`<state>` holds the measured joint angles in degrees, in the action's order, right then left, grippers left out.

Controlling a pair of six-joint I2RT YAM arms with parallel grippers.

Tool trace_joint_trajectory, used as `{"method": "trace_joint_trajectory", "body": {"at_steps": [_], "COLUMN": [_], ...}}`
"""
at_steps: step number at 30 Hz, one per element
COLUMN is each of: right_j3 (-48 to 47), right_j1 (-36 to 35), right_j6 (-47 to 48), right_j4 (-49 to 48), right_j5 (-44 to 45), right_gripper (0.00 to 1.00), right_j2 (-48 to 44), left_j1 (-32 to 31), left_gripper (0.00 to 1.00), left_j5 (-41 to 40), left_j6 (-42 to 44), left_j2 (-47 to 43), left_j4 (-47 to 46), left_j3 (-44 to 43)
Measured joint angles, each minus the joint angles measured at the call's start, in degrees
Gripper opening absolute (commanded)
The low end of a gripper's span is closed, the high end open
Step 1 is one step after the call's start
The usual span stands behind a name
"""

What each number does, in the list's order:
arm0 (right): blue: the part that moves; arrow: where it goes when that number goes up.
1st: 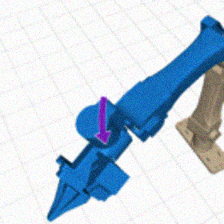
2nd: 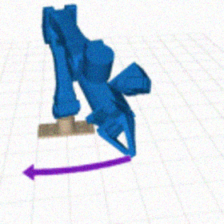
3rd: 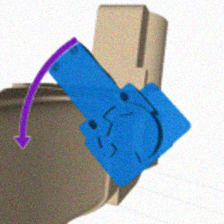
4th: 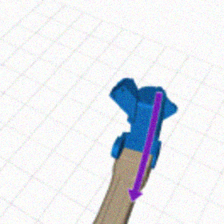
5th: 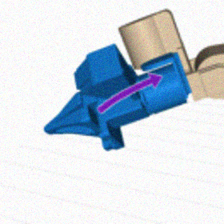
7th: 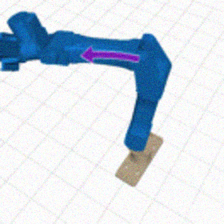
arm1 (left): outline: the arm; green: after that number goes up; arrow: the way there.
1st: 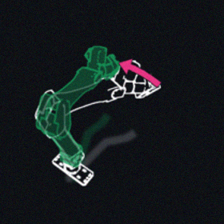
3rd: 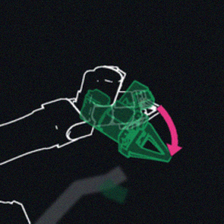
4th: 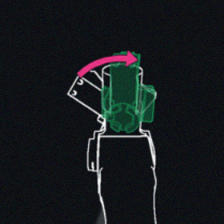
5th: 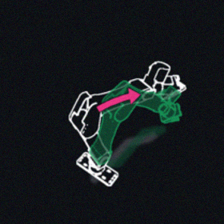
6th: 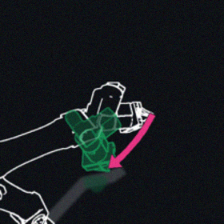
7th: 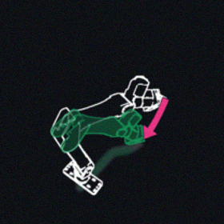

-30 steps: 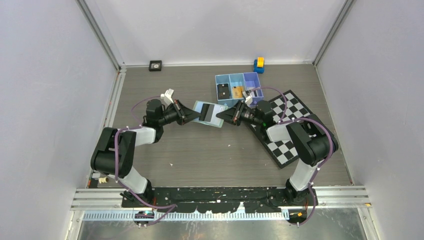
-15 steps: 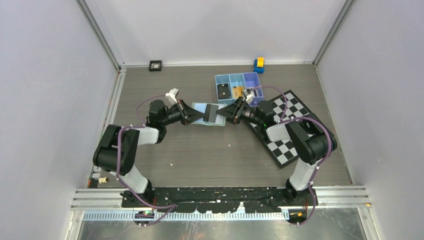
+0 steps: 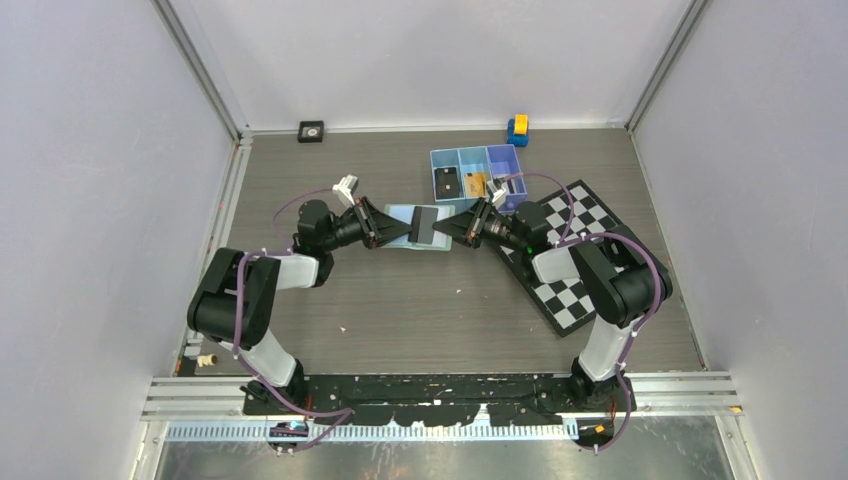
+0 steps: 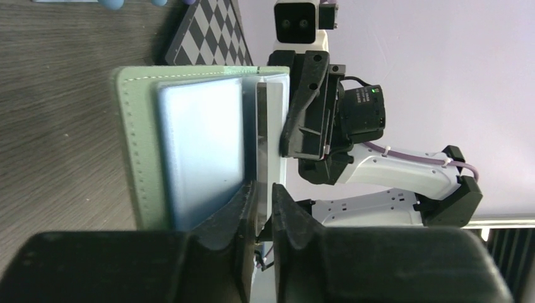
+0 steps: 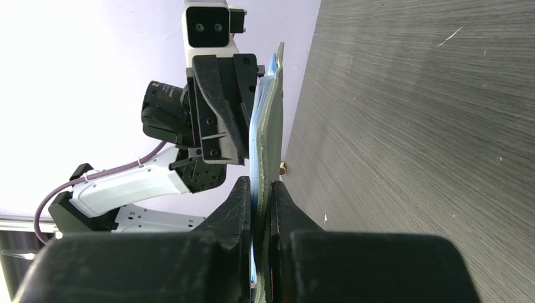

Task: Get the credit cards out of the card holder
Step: Remove the credit card from the card holder.

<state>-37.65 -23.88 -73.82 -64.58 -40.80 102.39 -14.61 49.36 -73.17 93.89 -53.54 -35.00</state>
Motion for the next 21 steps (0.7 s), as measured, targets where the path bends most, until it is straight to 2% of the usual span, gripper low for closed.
{"method": "trace_joint_trajectory", "body": {"at_steps": [4,17,21], "right_j3": [0.0,0.0,0.0], "right_j1": [0.0,0.0,0.0], "right_j6": [0.0,0.0,0.0], "right_j4": [0.1,-0.1,0.0], "right_j5": [0.0,-0.4,-0.4], "right_gripper": [0.00,0.00,0.01], "right_j2": [0.0,0.0,0.0], "left_j1": [0.0,-1.8,-1.8], "left_gripper": [0.30,0.30,0.16], "left_j5": [0.2,1.8,2.1], "left_j6": [-0.6,-0.8,-0.2], "left_j2": [0.2,3.3,3.4], "left_j4": [-1.6,-1.2,-0.4], "left_j3": [0.0,-2.4,-2.7]}}
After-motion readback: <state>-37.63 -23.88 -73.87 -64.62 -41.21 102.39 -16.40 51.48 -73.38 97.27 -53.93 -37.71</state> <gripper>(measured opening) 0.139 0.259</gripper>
